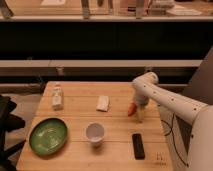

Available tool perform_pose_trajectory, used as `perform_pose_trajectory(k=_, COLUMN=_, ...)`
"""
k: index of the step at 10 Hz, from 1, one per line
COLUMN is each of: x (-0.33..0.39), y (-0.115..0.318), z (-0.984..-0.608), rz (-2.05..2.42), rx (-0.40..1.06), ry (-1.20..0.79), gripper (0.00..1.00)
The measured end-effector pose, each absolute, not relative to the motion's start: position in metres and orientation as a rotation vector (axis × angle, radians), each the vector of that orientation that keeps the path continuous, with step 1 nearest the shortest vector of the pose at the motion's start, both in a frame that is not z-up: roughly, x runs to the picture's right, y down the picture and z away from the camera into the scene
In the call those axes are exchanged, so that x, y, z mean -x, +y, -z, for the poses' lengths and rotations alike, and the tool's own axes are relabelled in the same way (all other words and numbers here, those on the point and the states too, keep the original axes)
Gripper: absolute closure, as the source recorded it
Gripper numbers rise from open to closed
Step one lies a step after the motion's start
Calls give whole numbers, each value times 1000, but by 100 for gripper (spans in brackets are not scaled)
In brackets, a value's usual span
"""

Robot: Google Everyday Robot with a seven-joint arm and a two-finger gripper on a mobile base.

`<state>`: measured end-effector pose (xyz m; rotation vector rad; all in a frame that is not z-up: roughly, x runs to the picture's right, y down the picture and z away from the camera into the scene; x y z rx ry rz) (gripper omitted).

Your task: Drag the pepper across the table

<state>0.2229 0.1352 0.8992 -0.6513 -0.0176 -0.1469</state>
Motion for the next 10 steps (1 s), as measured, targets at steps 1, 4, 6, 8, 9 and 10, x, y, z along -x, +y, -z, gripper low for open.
perform_pose_trajectory(k=1, x=-224, y=136, z=-900, rz=140, rx=652, ry=-15, gripper=24)
perform_pose_trajectory(k=4, x=-228, y=137, z=-900, rz=124, rx=653, ry=-11, gripper=33)
perform_pose_trajectory(k=6, x=-228, y=137, z=-901, rz=116, rx=653, ry=-11, gripper=43)
perform_pose_trajectory(k=8, x=-231, y=138, z=-901, rz=94, rx=654, ry=-2, gripper=44)
perform_pose_trajectory(k=9, x=-232, y=139, z=-901, rz=88, rx=654, ry=-2, gripper=49)
perform_pose_trajectory(k=10, x=-235, y=141, z=-899, rz=88, rx=654, ry=-1, gripper=58)
